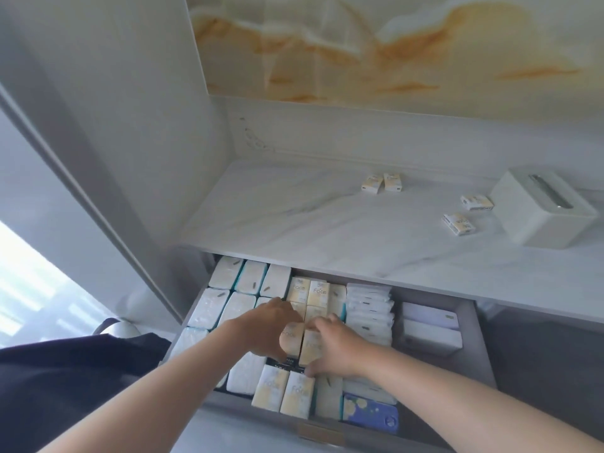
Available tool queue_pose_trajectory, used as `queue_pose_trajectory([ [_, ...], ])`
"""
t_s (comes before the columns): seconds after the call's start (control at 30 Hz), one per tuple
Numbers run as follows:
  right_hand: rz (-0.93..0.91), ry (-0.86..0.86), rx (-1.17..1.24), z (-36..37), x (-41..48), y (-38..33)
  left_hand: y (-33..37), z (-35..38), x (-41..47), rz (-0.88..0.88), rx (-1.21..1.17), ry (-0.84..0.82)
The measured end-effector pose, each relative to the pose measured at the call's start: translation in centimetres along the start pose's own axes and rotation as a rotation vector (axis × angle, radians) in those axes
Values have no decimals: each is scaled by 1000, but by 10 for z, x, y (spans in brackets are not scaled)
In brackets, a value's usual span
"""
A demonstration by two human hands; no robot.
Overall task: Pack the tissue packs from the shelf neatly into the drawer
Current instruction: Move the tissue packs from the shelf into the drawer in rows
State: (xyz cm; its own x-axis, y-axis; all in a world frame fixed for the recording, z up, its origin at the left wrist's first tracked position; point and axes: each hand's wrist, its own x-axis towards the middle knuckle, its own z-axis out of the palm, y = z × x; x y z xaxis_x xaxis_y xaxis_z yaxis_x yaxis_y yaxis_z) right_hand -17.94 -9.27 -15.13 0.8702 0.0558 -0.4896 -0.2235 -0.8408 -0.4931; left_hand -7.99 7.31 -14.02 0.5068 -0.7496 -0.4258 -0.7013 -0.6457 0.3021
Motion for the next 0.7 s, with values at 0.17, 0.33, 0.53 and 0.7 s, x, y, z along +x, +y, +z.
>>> queue_pose_trajectory([
  [0.17,95,22,135,-10,1,4,-2,1,-3,-2,-41,-2],
  [0.33,86,-28,121,-6,3,6,3,0,-6,-13,27,-48],
  [0.53,20,6,68,-15,1,8,7,-12,-4,-33,-39,-24],
  [0.7,-64,190,65,-67,2,24,25,-40,23,-21,-146,219],
])
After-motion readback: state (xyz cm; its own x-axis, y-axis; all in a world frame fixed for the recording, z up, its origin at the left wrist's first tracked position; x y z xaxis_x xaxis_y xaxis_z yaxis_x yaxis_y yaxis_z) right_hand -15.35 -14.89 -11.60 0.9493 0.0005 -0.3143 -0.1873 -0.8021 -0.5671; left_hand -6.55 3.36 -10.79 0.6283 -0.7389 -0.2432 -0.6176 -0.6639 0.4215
